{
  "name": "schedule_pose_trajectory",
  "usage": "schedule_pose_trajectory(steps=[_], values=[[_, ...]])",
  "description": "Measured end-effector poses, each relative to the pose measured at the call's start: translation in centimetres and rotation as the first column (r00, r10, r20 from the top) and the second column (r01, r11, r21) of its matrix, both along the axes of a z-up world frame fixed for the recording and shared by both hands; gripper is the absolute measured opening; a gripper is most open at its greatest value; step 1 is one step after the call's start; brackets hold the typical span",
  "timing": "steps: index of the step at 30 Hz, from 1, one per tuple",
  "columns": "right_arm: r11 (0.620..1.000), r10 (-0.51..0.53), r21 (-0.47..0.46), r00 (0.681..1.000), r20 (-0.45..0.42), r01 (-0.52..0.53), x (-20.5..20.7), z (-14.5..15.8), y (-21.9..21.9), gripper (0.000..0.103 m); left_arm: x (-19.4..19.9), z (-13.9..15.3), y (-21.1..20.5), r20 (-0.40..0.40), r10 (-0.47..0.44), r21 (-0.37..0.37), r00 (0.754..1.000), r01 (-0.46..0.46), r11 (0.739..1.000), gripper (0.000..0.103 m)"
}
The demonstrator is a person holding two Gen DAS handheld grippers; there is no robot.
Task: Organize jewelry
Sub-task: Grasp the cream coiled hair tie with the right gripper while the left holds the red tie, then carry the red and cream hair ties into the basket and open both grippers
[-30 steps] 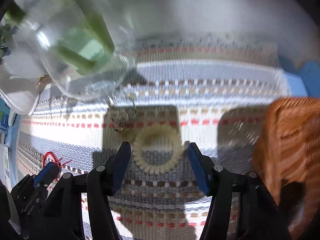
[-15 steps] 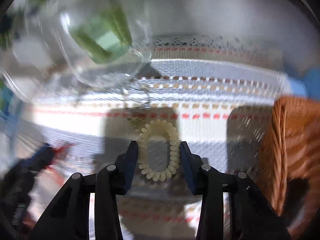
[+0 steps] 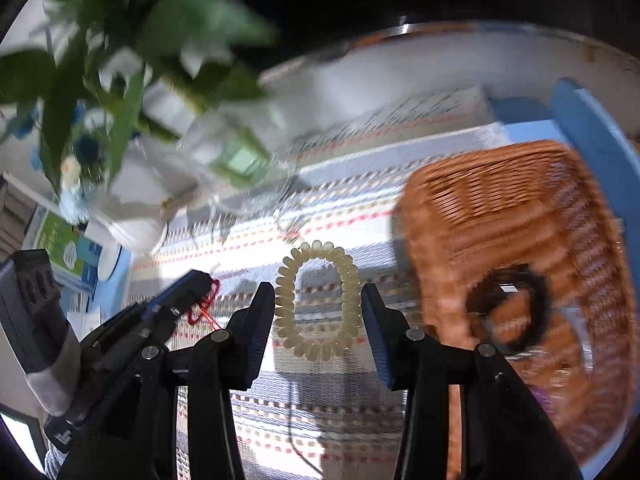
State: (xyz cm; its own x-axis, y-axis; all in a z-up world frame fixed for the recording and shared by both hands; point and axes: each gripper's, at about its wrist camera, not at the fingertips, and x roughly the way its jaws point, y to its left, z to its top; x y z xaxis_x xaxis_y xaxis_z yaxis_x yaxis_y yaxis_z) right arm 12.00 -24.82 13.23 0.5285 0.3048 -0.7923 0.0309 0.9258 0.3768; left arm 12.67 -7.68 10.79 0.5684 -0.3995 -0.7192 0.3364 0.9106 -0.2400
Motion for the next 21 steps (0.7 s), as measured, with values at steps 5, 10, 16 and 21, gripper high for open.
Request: schedule_pose_trajectory(steps=[5,10,16,21], values=[[0.994,-0.096,0.050,0.995,0.033,0.094,-2.8,1.6,-4.8,0.049,-0.7,1.8,-6.1,0.045,-0.169,0.022,0.985,0.168,0.985,0.005],[0.971,-0.234,0.057,0.972,0.023,0.233,-5.4,0.7,-9.6,0.049,-1.4,2.8,-11.0,0.061,-0.291,0.044,0.955,0.288,0.956,0.005],[0.920,-0.388,0.071,0.921,0.014,0.387,-8.1,-0.5,-14.5,0.050,-2.6,0.9,-15.5,-0.033,-0.391,0.075,0.920,0.392,0.917,0.005],[0.891,-0.447,0.084,0.894,-0.014,0.447,-9.9,-1.9,-16.9,0.050,-3.4,-0.4,-18.2,-0.084,-0.441,0.060,0.893,0.447,0.893,0.005]])
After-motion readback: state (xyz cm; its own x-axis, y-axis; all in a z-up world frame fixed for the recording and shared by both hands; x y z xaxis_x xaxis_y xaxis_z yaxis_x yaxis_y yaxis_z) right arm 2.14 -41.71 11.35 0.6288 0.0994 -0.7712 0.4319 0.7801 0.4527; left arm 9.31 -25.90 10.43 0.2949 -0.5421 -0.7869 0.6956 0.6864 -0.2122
